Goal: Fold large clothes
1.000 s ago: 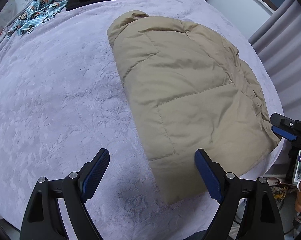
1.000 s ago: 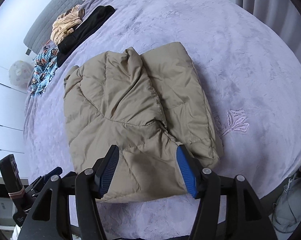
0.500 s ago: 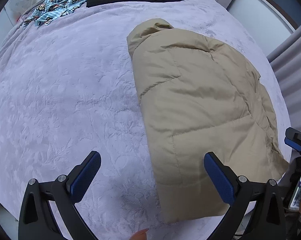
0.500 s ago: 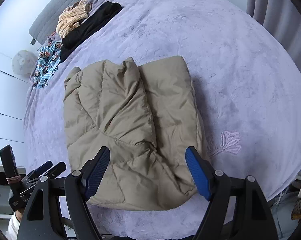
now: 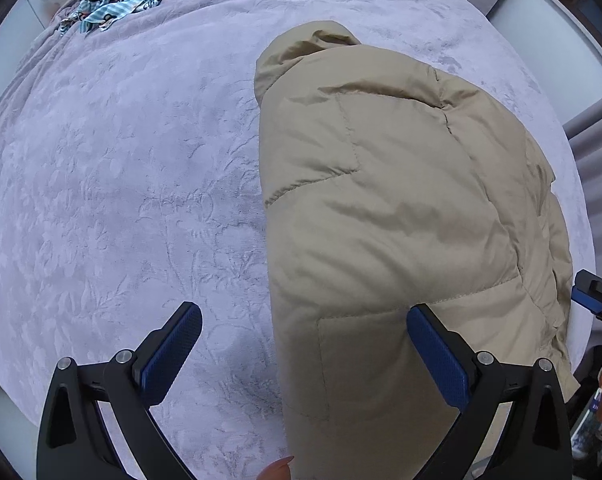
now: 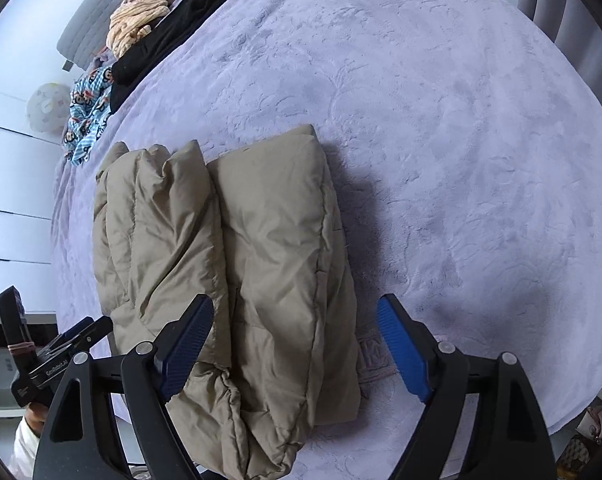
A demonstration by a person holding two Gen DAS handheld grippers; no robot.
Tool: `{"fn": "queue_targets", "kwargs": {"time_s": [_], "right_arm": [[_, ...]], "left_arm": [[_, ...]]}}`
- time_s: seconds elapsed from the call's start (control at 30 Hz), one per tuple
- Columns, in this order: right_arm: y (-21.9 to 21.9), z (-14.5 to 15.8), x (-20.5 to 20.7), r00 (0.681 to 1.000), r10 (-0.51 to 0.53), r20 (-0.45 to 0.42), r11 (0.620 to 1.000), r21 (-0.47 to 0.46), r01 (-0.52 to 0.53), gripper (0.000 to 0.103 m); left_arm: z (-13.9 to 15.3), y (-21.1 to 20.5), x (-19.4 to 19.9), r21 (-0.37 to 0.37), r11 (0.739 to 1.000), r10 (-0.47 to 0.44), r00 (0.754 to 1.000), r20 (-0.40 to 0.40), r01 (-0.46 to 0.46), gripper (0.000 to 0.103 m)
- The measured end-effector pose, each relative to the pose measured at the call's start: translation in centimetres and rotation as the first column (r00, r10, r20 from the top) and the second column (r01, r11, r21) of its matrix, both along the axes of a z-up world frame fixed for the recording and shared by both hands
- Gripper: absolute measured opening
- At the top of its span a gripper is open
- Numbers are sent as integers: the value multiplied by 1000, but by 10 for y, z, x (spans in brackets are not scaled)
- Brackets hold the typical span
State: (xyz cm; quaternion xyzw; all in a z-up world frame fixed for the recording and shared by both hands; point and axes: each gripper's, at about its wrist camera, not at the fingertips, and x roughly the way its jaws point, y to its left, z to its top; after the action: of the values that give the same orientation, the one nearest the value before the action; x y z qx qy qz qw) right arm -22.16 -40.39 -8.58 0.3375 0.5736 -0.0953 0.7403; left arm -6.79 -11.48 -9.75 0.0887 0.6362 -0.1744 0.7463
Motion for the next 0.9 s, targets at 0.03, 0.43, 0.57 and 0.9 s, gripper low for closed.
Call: {"fn": "queue_targets", "kwargs": {"time_s": [0.03, 0.43, 0.57, 0.9], "right_arm": [[-4, -2, 0, 1000, 0, 1, 1000, 7, 0, 87], [-28, -36, 3, 999, -21, 38, 980, 197, 13, 87], [-31, -60, 12, 1000, -7, 24, 960, 280, 0, 87], [-26, -85, 37, 980, -52, 193, 820, 568, -68, 103]], "left_arm": [[-2, 0, 2, -1, 1000, 10, 1000, -9, -10, 103], [-10, 9, 30, -175, 984, 1, 996, -94, -17, 103], [-33, 26, 47, -328, 941, 6, 976, -219, -80, 103], [-86, 41, 70, -545, 810, -44, 905, -422, -215, 103]]}}
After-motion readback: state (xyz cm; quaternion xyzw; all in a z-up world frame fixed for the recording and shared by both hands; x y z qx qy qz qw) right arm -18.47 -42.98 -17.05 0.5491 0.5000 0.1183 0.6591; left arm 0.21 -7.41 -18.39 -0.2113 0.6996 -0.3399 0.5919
